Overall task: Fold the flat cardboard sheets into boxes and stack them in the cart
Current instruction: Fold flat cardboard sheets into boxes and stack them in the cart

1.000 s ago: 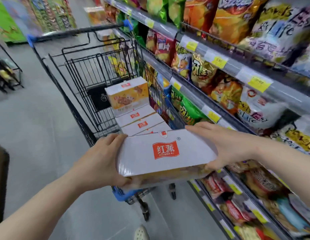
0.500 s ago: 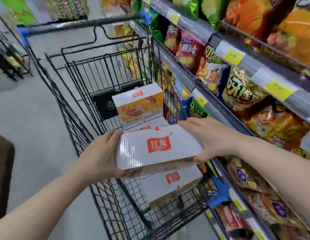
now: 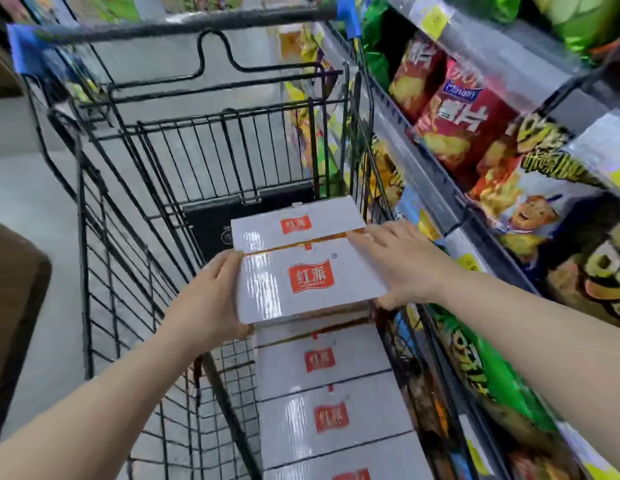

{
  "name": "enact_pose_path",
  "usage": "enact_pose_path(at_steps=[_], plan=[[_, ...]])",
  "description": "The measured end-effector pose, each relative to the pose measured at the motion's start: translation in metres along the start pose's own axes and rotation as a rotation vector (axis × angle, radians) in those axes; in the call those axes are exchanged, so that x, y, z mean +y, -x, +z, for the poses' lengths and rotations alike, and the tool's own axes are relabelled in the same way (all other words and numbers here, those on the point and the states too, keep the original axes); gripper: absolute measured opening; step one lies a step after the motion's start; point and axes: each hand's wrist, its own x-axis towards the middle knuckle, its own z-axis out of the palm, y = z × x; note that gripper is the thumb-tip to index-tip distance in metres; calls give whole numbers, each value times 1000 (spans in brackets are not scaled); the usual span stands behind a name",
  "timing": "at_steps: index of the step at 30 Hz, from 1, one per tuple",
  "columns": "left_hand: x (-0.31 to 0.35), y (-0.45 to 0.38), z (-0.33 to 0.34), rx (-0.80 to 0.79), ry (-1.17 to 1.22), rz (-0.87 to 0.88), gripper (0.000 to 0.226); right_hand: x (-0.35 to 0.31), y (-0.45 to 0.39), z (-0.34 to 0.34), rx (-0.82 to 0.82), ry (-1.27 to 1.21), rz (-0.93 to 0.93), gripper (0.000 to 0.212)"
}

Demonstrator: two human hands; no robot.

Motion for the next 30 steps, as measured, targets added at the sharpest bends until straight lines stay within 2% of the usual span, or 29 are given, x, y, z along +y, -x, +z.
enact_pose_path(at_steps=[8,10,12,15,20,23,26,28,30], plan=[[-6,-38,25,-81,-16,-35,106,17,-43,22,-71,20,-19,102],[-10,-47,35,-134,-28,-39,108,17,-46,29,-68,57,-20,86],[-10,-55,42,-198,-124,-17,99,17,-46,37,-56,145,-27,68],[-10,-56,49,-236,-225,-38,95,11,-42,46,-61,199,7,72],[-5,-45,56,-184,-245,-74,82,3,-40,47,-84,156,45,69],[-2,-41,55,-160,-280,-86,79,2,-34,49,-91,60,25,67],[5,-32,48,-141,-260,-63,88,0,-18,47,0,-206,23,56],[16,-21,37,-77,-195,-15,89,-4,-1,40,77,-400,63,52],[28,-7,23,39,-82,51,80,-8,17,31,136,-504,99,48]])
